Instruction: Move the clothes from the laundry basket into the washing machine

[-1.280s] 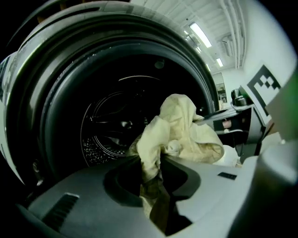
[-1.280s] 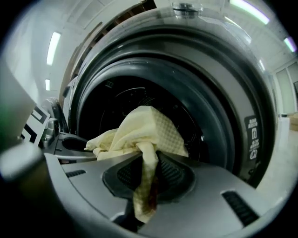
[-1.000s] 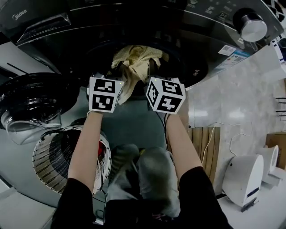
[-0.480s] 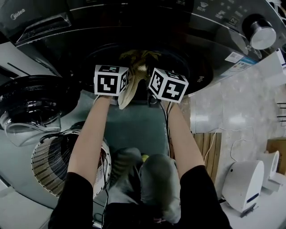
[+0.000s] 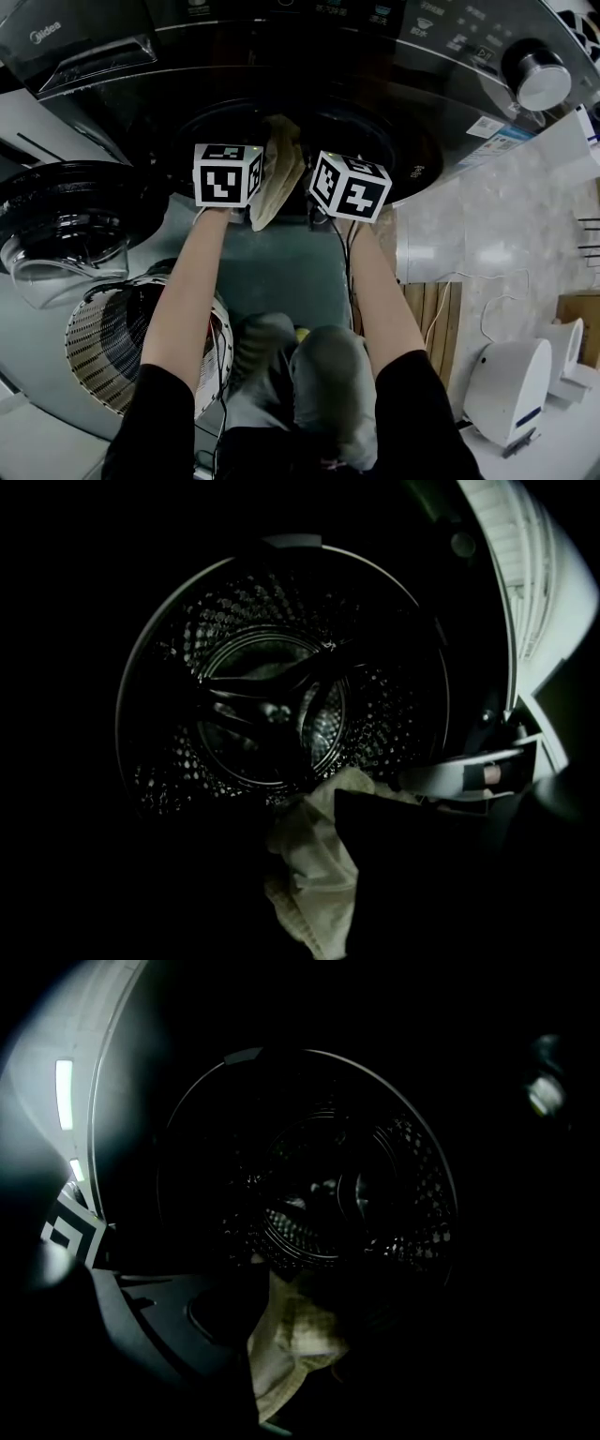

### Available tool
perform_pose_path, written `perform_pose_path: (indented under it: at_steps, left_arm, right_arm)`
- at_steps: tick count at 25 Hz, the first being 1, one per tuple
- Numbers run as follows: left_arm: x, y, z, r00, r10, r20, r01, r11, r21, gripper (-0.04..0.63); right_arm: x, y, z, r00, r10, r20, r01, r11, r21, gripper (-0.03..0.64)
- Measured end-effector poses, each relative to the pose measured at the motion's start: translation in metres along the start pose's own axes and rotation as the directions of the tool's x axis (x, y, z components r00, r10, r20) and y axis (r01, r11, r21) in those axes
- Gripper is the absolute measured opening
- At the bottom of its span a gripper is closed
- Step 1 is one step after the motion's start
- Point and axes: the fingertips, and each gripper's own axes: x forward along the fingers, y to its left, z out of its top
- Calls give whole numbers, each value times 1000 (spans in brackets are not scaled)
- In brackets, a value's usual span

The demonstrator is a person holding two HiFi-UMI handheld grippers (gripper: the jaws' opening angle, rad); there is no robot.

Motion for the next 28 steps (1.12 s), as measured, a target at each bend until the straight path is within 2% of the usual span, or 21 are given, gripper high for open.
perform_pose_path:
  at_steps: [7,10,13,15,17,20,24,28]
  left_arm:
    - [-11,5,1,1000,13,-2,-13,1000,-29,222]
    - [-16,2,-4,1000,6,-14,-7,999,-45,195]
    - [-23,1,-7,1000,2,-15,-3,997,-75,114]
    - [-28,-5,-10,999,-28,-26,26,997,-79,66]
    - [-35,-11,-12,998,-49,-41,46,996,-83,28]
    - [-49,-17,-9,997,-69,-39,65,993,-103,11]
    - [-74,-31,3,991,-131,7,131,987,-92,11]
    - [-96,-41,10,991,-134,2,134,986,-98,11]
  right_arm:
    - [-10,7,-1,1000,5,-19,-5,1000,-17,242]
    - [-17,15,-4,999,27,-40,-29,999,-41,241]
    - [-28,14,-3,999,11,-37,-13,999,-47,170]
    - [-36,9,-2,999,-19,-35,18,999,-50,68]
    - [-45,6,-1,998,-44,-36,42,998,-56,6]
    - [-60,9,6,999,-46,-22,44,996,-83,5]
    - [-86,21,13,999,-30,-16,28,992,-121,3]
    - [-113,29,25,1000,-7,-7,6,992,-122,3]
